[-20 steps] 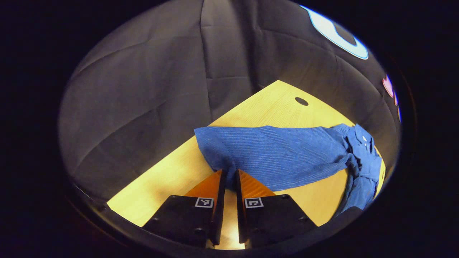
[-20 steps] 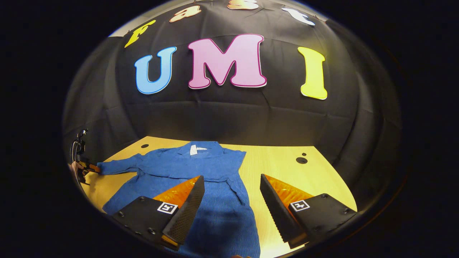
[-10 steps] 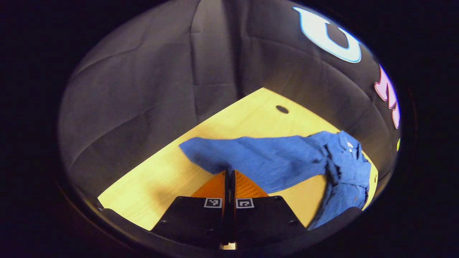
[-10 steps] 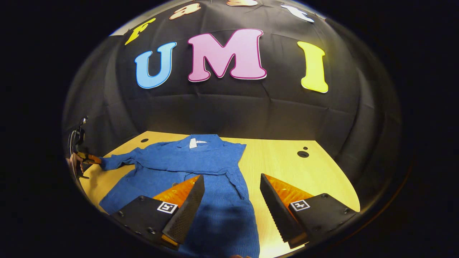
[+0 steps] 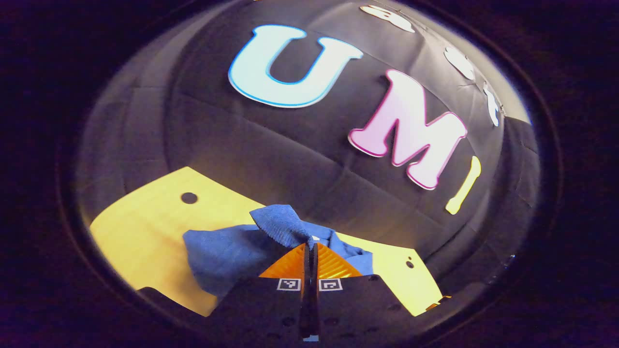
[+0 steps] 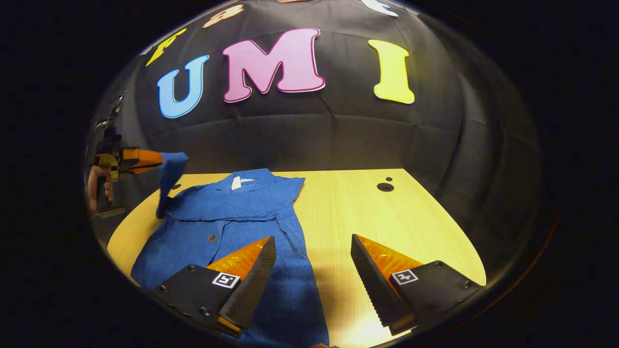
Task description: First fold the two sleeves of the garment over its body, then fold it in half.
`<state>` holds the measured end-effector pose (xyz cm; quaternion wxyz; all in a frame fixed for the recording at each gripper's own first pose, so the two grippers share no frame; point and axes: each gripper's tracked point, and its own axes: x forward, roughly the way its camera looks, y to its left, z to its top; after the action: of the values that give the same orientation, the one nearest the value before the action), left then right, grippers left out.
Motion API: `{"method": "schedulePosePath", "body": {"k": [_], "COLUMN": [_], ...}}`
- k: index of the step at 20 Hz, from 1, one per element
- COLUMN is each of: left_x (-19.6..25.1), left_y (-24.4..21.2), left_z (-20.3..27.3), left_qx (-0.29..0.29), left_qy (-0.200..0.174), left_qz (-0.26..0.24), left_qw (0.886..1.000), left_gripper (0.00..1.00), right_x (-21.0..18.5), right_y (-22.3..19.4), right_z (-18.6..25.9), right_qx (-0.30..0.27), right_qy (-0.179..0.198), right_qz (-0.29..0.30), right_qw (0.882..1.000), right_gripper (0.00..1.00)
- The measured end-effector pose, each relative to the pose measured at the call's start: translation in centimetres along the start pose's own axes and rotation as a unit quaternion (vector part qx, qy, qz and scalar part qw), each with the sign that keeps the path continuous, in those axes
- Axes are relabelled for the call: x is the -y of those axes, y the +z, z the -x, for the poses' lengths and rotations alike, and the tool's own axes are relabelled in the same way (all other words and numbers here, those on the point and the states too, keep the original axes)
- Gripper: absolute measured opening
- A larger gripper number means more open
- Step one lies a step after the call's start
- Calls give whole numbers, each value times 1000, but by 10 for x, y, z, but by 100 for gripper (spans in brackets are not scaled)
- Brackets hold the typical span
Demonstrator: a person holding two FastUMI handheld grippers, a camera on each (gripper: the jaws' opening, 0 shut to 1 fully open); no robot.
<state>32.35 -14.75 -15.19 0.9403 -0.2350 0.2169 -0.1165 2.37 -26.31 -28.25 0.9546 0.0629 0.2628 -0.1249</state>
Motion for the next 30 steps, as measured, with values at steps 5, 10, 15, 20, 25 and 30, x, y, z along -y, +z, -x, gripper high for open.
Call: {"method": "schedulePosePath", "body": {"k": [5,10,15,20,25,30], "left_x": [99,129,89,2,-99,-133], "left_y": [-54,-71,-98,-110,-173,-226], "left_z": [-69,-102,-65,59,197,270], "left_qx": [-31,-23,-82,-91,-195,-267], "left_qy": [-67,-73,-23,52,152,197], "left_qz": [3,12,-27,-77,-65,-80], "left_qw": [997,997,996,991,967,940], "left_gripper": [0,83,85,85,85,85], "right_x": [37,73,63,34,24,18], "right_y": [-16,-26,-65,-92,-145,-165], "right_z": [0,1,12,30,68,80], "right_qx": [-17,-33,-95,-143,-228,-257], "right_qy": [-29,-54,-41,-9,-11,-22], "right_qz": [20,-15,-55,-25,-23,-16], "right_qw": [999,998,993,989,973,966], "right_gripper": [98,98,99,98,99,99]}}
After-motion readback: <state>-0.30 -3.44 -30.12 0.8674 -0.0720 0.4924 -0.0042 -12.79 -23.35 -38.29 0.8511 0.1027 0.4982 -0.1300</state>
